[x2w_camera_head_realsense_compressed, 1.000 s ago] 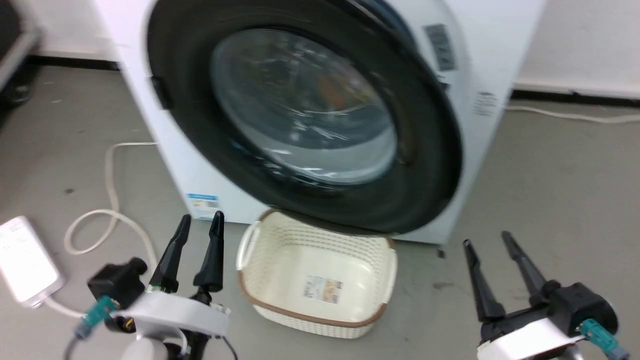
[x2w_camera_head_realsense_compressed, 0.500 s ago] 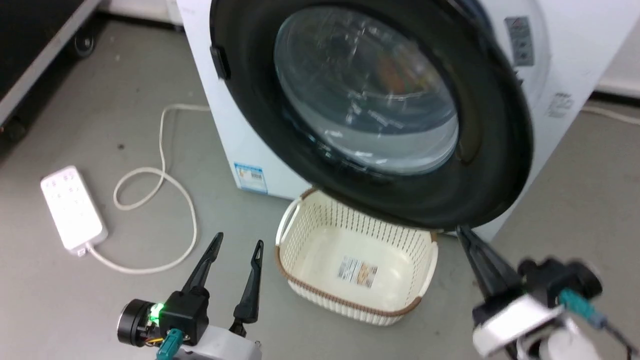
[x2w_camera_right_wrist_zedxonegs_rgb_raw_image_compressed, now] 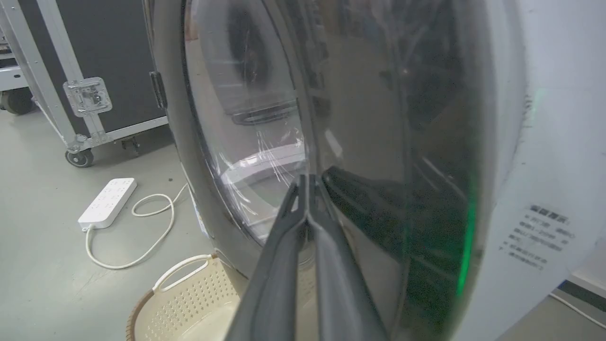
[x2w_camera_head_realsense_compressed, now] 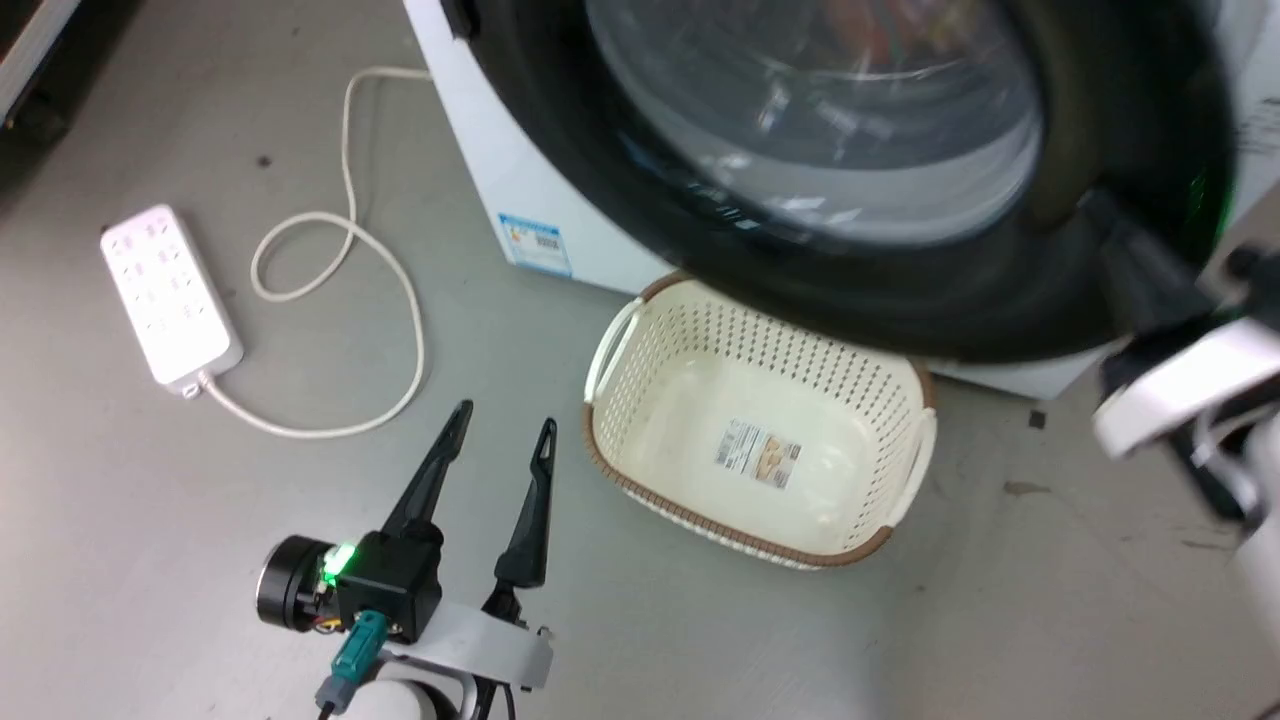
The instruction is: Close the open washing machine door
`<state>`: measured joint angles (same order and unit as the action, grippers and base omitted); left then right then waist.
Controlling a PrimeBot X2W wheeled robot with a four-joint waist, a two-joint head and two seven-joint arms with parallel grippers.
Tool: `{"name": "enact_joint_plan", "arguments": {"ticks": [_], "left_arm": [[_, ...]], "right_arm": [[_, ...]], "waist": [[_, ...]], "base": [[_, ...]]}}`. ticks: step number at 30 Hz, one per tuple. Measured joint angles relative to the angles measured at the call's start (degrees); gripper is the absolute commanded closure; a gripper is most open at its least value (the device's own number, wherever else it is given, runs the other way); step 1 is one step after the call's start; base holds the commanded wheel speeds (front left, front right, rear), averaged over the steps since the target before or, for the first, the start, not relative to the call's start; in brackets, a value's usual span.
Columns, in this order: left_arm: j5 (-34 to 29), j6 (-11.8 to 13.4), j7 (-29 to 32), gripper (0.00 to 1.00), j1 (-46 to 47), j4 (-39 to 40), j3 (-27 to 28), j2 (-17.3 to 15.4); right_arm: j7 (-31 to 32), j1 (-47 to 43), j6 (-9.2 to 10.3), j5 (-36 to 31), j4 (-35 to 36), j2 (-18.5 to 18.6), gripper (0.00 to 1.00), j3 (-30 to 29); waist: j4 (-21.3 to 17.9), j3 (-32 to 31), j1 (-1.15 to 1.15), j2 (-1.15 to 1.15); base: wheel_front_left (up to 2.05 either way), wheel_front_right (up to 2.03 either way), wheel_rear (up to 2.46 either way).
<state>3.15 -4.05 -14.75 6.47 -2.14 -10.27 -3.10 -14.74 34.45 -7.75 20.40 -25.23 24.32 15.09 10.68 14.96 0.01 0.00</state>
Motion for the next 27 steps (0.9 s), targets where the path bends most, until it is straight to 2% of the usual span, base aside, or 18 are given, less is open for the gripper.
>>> {"name": "enact_joint_plan", "arguments": {"ticks": [6,15,20,25,26,27], "left_arm": [[0.5,0.6,0.0,0.0,1.0,0.6,-0.3,0.1],[2.6,1.9,0.0,0.0,2.4,1.3,-0.8,0.1],[2.6,2.4,0.0,0.0,2.9,1.3,-1.5,0.2],[2.6,2.4,0.0,0.0,2.9,0.9,-1.3,0.2],[2.6,2.4,0.0,0.0,2.9,0.7,-1.2,0.2],[2.7,2.4,0.0,0.0,2.8,0.5,-1.1,0.2]], "right_arm": [[0.0,8.9,0.16,1.8,-8.7,2.8,1.0,0.6],[0.0,18.6,-0.14,3.3,-20.9,2.7,1.0,1.0],[0.0,20.1,-0.38,3.4,-23.8,1.6,1.0,0.9],[0.0,19.1,-0.29,3.4,-23.0,1.3,1.0,0.0],[0.0,18.2,-0.19,3.4,-22.0,1.3,0.67,-0.4],[0.0,17.1,-0.05,3.3,-20.7,1.3,0.0,-0.6]], "waist": [[1.1,2.4,0.0,0.0],[1.7,4.4,-0.02,0.0],[1.7,4.2,-0.01,0.0],[1.3,2.1,-0.02,0.0],[1.2,1.5,-0.01,0.0],[1.0,0.8,-0.01,0.0]], "base": [[0.0,0.0,0.0],[0.0,0.0,0.0],[0.0,0.0,0.0],[0.0,0.0,0.0],[0.0,0.0,0.0],[0.0,0.0,0.0]]}}
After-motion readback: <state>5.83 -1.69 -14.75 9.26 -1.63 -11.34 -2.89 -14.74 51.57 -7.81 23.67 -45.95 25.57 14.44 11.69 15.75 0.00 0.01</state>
